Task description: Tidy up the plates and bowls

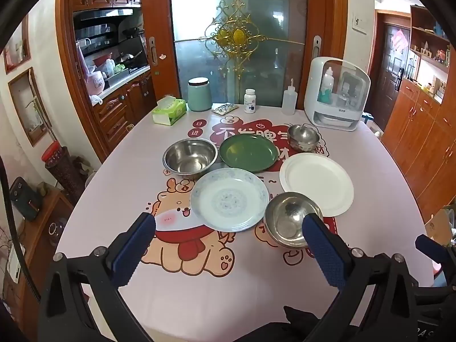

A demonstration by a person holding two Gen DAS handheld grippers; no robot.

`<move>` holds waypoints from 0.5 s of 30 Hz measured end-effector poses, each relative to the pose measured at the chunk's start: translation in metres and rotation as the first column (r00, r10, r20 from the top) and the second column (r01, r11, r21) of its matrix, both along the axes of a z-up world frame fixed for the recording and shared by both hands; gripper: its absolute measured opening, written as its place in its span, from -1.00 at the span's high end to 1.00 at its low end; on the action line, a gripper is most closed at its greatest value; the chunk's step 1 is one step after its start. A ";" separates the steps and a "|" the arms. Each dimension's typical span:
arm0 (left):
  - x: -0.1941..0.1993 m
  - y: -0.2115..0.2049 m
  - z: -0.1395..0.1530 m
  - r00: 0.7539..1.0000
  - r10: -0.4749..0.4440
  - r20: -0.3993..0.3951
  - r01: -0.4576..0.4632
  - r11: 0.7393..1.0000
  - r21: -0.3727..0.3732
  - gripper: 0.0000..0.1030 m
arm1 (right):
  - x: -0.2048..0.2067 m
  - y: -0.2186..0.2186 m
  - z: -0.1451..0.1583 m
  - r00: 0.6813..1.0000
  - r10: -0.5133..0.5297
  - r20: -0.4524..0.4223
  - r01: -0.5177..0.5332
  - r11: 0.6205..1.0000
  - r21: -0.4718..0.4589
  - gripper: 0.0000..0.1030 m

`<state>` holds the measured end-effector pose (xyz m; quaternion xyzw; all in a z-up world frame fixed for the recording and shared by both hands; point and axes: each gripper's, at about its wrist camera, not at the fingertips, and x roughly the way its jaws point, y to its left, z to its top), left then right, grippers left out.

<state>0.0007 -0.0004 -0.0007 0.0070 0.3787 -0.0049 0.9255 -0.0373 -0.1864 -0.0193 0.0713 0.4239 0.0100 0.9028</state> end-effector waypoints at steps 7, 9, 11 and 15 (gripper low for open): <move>0.000 -0.001 0.000 1.000 0.002 0.018 -0.002 1.000 0.000 -0.99 | 0.000 0.000 0.001 1.000 -0.004 -0.008 0.004 1.000 -0.002 -1.00; 0.002 -0.001 0.002 1.000 0.000 0.020 0.000 1.000 -0.001 -0.99 | 0.000 0.000 0.002 1.000 -0.003 -0.010 0.003 1.000 -0.003 -1.00; 0.004 0.002 0.005 1.000 0.000 0.020 0.000 1.000 0.000 -0.98 | 0.000 0.000 0.001 1.000 -0.006 -0.009 0.006 1.000 -0.006 -1.00; 0.003 0.002 0.005 1.000 -0.001 0.023 0.001 1.000 0.000 -0.98 | 0.000 0.000 0.001 1.000 -0.006 -0.010 0.006 1.000 -0.005 -1.00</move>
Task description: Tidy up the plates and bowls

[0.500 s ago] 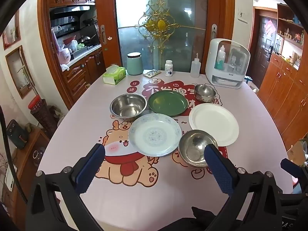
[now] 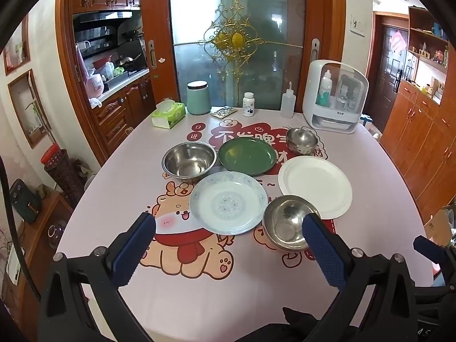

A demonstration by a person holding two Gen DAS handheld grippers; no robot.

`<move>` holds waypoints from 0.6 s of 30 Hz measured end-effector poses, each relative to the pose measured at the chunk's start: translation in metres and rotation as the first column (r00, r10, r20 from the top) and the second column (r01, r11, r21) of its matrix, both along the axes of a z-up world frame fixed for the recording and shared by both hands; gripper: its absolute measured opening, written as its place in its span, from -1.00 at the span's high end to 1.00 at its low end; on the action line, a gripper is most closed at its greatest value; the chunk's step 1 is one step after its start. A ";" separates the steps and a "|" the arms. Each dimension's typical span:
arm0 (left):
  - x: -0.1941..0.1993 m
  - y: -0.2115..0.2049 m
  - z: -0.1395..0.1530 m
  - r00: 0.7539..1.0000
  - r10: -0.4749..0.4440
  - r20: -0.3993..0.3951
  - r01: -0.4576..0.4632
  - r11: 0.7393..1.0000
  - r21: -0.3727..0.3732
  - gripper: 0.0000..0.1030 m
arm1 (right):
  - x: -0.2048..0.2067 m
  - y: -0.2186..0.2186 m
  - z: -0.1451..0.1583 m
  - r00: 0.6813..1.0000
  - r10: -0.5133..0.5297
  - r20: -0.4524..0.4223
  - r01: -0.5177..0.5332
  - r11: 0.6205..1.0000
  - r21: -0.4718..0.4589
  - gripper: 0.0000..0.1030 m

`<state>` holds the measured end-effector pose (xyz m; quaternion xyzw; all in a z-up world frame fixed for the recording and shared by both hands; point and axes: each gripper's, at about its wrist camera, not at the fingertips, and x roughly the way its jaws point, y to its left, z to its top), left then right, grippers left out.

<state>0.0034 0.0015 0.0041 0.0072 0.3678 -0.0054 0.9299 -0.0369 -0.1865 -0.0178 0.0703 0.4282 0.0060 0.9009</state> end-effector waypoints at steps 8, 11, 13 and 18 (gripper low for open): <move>-0.003 0.000 0.001 1.000 0.000 0.000 0.000 1.000 0.000 -0.99 | 0.001 0.001 -0.001 1.000 0.000 -0.002 0.000 1.000 0.000 -1.00; -0.004 0.001 0.002 1.000 0.001 0.000 -0.001 1.000 -0.002 -0.99 | 0.001 0.000 0.000 1.000 -0.001 -0.005 0.001 1.000 -0.004 -1.00; -0.003 0.000 0.000 1.000 0.006 0.000 -0.006 1.000 0.001 -0.99 | 0.001 0.000 -0.001 1.000 -0.001 -0.006 0.001 1.000 -0.004 -1.00; -0.003 0.000 0.000 1.000 0.005 -0.001 -0.005 1.000 0.002 -0.99 | 0.001 0.000 -0.002 1.000 -0.001 -0.007 0.000 1.000 -0.004 -1.00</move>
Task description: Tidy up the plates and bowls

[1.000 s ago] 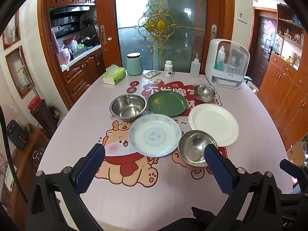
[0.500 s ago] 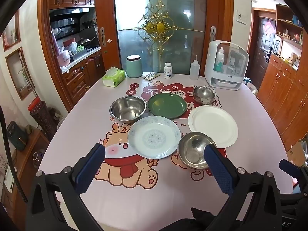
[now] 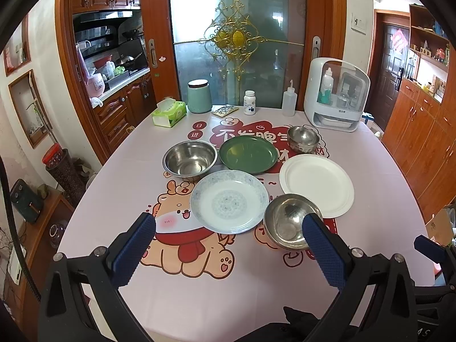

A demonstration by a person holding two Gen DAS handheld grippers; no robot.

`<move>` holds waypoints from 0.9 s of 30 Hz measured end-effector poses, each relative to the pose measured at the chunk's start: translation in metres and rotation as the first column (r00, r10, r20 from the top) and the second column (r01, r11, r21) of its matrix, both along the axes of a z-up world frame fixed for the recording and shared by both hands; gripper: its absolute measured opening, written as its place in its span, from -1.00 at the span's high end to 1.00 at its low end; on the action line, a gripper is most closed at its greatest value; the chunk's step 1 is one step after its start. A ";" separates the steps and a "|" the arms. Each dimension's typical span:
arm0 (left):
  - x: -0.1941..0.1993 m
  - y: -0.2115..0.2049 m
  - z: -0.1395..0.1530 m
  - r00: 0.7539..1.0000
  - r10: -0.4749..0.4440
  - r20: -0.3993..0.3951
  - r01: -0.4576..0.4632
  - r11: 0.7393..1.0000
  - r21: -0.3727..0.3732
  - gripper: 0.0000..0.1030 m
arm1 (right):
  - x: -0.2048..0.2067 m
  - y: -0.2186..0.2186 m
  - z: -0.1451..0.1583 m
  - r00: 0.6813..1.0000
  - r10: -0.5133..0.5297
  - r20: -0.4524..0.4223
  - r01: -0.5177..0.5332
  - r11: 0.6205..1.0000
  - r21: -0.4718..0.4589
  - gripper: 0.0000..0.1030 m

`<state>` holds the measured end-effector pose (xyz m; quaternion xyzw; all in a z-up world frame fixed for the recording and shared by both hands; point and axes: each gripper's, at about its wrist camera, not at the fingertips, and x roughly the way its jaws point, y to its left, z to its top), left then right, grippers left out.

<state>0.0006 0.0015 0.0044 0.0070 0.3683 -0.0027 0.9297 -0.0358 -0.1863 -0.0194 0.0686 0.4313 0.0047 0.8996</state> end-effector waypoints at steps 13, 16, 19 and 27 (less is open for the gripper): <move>-0.001 0.001 -0.001 1.000 0.004 -0.009 -0.004 1.000 0.002 -0.98 | 0.000 -0.001 0.000 1.000 0.001 -0.003 -0.001 1.000 0.002 -1.00; -0.001 0.000 -0.001 1.000 0.007 -0.009 -0.007 1.000 0.002 -0.99 | 0.000 0.000 0.000 1.000 -0.001 -0.003 0.001 1.000 0.001 -1.00; -0.001 0.001 -0.001 1.000 0.006 -0.009 -0.006 1.000 0.001 -0.99 | 0.000 -0.001 0.001 1.000 -0.001 -0.004 0.001 1.000 0.002 -1.00; -0.001 0.001 -0.003 1.000 0.010 -0.020 -0.010 1.000 0.001 -0.99 | 0.001 0.000 -0.006 1.000 -0.004 -0.006 0.004 1.000 0.006 -1.00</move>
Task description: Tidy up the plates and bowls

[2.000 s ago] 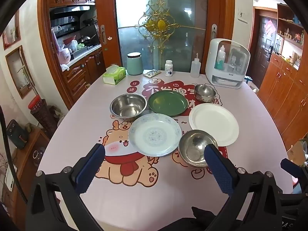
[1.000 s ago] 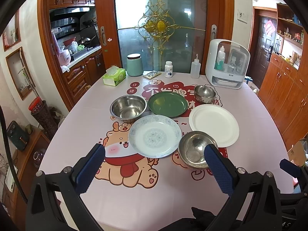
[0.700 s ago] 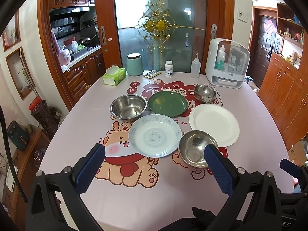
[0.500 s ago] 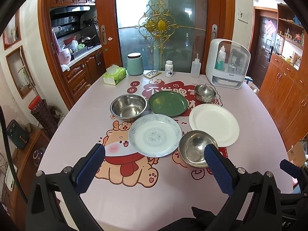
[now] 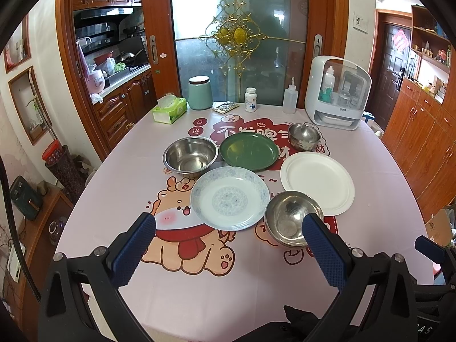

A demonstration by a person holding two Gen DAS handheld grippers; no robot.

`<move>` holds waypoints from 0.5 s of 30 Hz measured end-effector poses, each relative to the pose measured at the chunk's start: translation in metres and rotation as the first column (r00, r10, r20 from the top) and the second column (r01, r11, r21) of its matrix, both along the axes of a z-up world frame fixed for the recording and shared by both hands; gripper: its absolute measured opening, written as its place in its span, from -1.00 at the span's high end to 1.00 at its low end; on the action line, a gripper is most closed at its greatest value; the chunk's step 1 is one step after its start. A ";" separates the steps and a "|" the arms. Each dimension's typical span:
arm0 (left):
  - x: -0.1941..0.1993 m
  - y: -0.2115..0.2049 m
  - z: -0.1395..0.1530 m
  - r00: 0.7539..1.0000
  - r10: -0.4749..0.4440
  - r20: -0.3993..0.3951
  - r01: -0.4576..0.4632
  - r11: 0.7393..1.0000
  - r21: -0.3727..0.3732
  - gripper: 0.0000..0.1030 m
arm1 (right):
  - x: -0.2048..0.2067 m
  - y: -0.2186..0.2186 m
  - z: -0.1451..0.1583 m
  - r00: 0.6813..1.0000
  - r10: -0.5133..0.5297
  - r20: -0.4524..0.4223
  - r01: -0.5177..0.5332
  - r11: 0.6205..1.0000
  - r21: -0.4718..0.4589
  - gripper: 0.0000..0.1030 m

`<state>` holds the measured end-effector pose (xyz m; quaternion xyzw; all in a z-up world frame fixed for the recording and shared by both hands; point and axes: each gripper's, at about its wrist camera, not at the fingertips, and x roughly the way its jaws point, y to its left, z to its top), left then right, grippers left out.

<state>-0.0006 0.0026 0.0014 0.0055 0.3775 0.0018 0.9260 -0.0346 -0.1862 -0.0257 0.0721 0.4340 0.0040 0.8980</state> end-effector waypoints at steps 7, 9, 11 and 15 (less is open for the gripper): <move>0.004 -0.003 -0.005 1.000 0.002 -0.023 -0.001 1.000 0.013 -0.99 | 0.002 -0.004 -0.003 1.000 -0.008 -0.009 0.008 1.000 0.011 -1.00; 0.007 -0.003 -0.007 0.999 0.002 -0.034 -0.001 1.000 0.014 -0.99 | 0.003 -0.006 -0.003 1.000 -0.015 -0.012 0.015 1.000 0.015 -1.00; 0.010 -0.004 -0.009 0.999 0.000 -0.046 0.001 1.000 0.019 -0.99 | 0.006 -0.009 -0.002 1.000 -0.022 -0.018 0.022 1.000 0.020 -1.00; 0.017 -0.005 -0.009 0.998 -0.010 -0.069 0.011 1.000 0.025 -0.99 | 0.011 -0.015 -0.003 0.999 -0.041 -0.024 0.041 0.999 0.026 -1.00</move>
